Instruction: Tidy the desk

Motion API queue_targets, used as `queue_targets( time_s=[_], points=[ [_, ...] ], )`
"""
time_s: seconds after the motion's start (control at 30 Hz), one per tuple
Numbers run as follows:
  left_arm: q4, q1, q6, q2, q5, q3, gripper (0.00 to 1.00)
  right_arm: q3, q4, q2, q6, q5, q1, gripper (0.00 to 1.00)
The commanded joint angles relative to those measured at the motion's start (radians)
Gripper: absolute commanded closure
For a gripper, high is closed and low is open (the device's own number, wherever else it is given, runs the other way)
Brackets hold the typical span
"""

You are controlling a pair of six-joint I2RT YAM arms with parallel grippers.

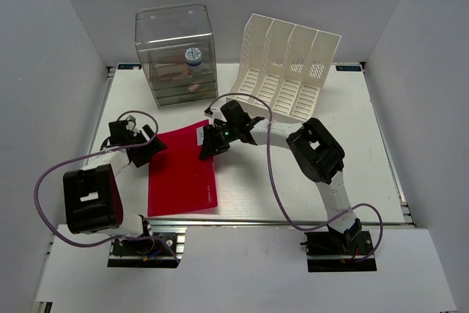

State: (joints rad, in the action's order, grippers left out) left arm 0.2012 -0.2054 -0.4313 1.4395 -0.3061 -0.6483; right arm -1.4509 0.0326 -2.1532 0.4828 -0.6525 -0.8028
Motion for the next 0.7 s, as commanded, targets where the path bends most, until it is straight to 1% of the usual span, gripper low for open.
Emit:
queue_targets(
  time_s=[0.0,0.1,0.17,0.2,0.23,0.27,0.3,0.33,0.4,0.47,0.5,0.57,0.6,0.63,0.67],
  points=[
    [0.195,0.061,-0.061,0.070,-0.202,0.079,0.15,-0.037,0.058,-0.025,0.031,0.024,-0.009,0.55],
    [0.191,0.070,-0.066,0.070,-0.208,0.082,0.15,-0.029,0.073,-0.023,0.033,0.024,-0.003,0.58],
    [0.191,0.080,-0.066,0.065,-0.212,0.082,0.15,-0.017,0.087,-0.014,0.031,0.022,0.001,0.66],
    [0.191,0.080,-0.069,0.062,-0.208,0.082,0.15,-0.011,0.096,-0.010,0.025,0.024,0.004,0.71],
    [0.193,0.080,-0.070,0.061,-0.206,0.081,0.15,-0.003,0.101,0.001,0.020,0.025,0.004,0.79],
    [0.199,0.080,-0.072,0.061,-0.205,0.076,0.14,0.000,0.105,0.007,0.014,0.028,0.004,0.83],
    [0.211,0.080,-0.075,0.050,-0.196,0.073,0.12,0.003,0.105,0.021,0.004,0.030,0.008,0.87],
    [0.214,0.080,-0.078,0.044,-0.197,0.064,0.11,0.009,0.107,0.032,-0.006,0.030,0.008,0.94],
    [0.219,0.069,-0.090,0.012,-0.220,0.053,0.07,0.014,0.101,0.067,-0.027,0.031,0.016,1.00],
    [0.221,0.058,-0.087,-0.025,-0.252,0.033,0.05,0.027,0.084,0.101,-0.079,0.037,0.017,1.00],
    [0.240,0.058,-0.061,-0.062,-0.258,0.015,0.02,0.033,0.072,0.143,-0.105,0.039,0.027,1.00],
    [0.274,0.070,-0.012,-0.114,-0.254,-0.036,0.02,0.055,0.040,0.189,-0.179,0.045,0.040,1.00],
    [0.282,0.070,-0.001,-0.173,-0.251,-0.048,0.02,0.055,0.023,0.238,-0.208,0.042,0.050,1.00],
    [0.285,0.070,0.005,-0.204,-0.266,-0.060,0.02,0.052,-0.026,0.263,-0.277,0.036,0.057,1.00],
    [0.282,0.070,0.017,-0.233,-0.278,-0.063,0.02,0.050,-0.063,0.286,-0.311,0.033,0.065,1.00]
  ],
)
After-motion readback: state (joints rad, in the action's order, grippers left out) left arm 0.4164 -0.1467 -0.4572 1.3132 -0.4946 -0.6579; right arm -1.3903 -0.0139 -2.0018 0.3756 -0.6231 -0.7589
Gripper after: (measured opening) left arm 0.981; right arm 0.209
